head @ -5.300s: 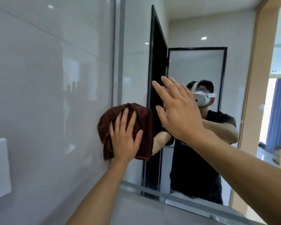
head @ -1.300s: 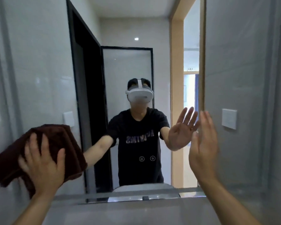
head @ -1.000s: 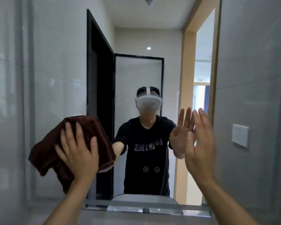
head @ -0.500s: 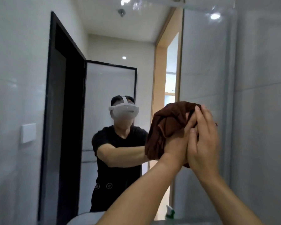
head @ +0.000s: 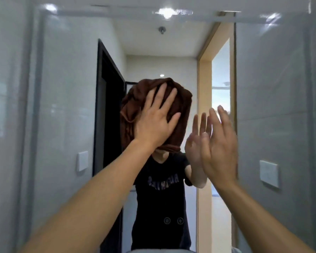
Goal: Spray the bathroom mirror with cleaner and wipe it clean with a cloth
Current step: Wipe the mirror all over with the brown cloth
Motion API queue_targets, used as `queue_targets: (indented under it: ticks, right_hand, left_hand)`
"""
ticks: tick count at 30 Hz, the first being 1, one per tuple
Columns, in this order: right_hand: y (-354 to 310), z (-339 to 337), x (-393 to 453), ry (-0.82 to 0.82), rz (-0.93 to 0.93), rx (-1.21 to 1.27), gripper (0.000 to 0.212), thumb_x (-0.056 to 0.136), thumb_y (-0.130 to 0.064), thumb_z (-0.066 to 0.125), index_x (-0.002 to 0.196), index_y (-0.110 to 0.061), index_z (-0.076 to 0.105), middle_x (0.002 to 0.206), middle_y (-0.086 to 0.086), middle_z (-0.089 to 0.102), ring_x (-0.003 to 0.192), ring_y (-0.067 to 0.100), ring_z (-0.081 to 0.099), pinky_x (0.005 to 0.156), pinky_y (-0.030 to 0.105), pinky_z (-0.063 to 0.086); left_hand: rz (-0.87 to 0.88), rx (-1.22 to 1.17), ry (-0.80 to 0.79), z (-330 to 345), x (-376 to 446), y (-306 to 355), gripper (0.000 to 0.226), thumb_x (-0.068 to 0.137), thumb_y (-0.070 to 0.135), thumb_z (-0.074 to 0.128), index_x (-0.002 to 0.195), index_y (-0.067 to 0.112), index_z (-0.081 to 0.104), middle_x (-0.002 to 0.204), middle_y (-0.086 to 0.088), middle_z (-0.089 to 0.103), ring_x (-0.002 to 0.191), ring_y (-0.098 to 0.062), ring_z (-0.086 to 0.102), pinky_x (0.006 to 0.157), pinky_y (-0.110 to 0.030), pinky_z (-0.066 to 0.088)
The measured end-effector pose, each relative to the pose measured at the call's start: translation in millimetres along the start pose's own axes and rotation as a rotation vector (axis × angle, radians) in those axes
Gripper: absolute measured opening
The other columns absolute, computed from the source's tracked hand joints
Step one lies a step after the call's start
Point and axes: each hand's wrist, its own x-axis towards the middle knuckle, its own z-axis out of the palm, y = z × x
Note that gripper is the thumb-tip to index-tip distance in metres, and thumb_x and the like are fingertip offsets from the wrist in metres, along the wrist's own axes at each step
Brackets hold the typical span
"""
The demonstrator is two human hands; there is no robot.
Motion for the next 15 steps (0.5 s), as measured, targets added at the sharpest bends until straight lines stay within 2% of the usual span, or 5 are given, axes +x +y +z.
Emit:
queue_targets:
  ticks: [2,5,7,10,15]
  right_hand:
    - [-30,23,3,0.003,-0.015,0.071,0.056,0.095,-0.022,0.042,0.151,-0.017,0.040,0.160,0.001,0.033,0.148,0.018,0.031,0.115,0.047,0.036]
    - [-68,48,6,-0.009,-0.060,0.104,0.056,0.097,-0.016,0.049,0.151,-0.020,0.037,0.159,0.001,0.033,0.147,0.017,0.032,0.114,0.047,0.037]
    - [-88,58,10,-0.035,-0.073,0.126,0.056,0.097,-0.013,0.051,0.151,-0.019,0.037,0.159,0.001,0.033,0.147,0.016,0.031,0.115,0.046,0.036]
    - [-106,62,18,-0.049,-0.072,0.171,0.055,0.098,-0.016,0.050,0.151,-0.020,0.038,0.160,-0.002,0.033,0.148,0.013,0.028,0.117,0.044,0.034]
    - [-96,48,33,-0.036,-0.047,0.205,0.055,0.097,-0.017,0.052,0.151,-0.022,0.039,0.158,-0.007,0.032,0.144,0.012,0.035,0.111,0.043,0.042]
  left_hand:
    - [-0.180,0.137,0.032,-25,-14,-64,0.064,0.098,0.055,0.037,0.157,0.033,0.025,0.165,0.002,0.020,0.150,-0.025,0.020,0.117,-0.053,0.023]
    - [-0.440,0.228,0.110,-56,-55,-152,0.063,0.098,0.056,0.032,0.156,0.029,0.027,0.165,-0.002,0.023,0.149,-0.028,0.024,0.116,-0.061,0.020]
    - [-0.544,0.241,0.138,-70,-77,-190,0.064,0.098,0.055,0.030,0.155,0.026,0.030,0.164,-0.004,0.025,0.149,-0.030,0.025,0.116,-0.063,0.019]
    - [-0.593,0.256,0.133,-75,-81,-200,0.064,0.098,0.054,0.028,0.155,0.025,0.029,0.164,-0.005,0.025,0.149,-0.029,0.025,0.116,-0.062,0.019]
    - [-0.709,0.202,0.196,-64,-37,-160,0.064,0.099,0.051,0.027,0.157,0.023,0.025,0.164,-0.008,0.023,0.151,-0.030,0.020,0.118,-0.065,0.015]
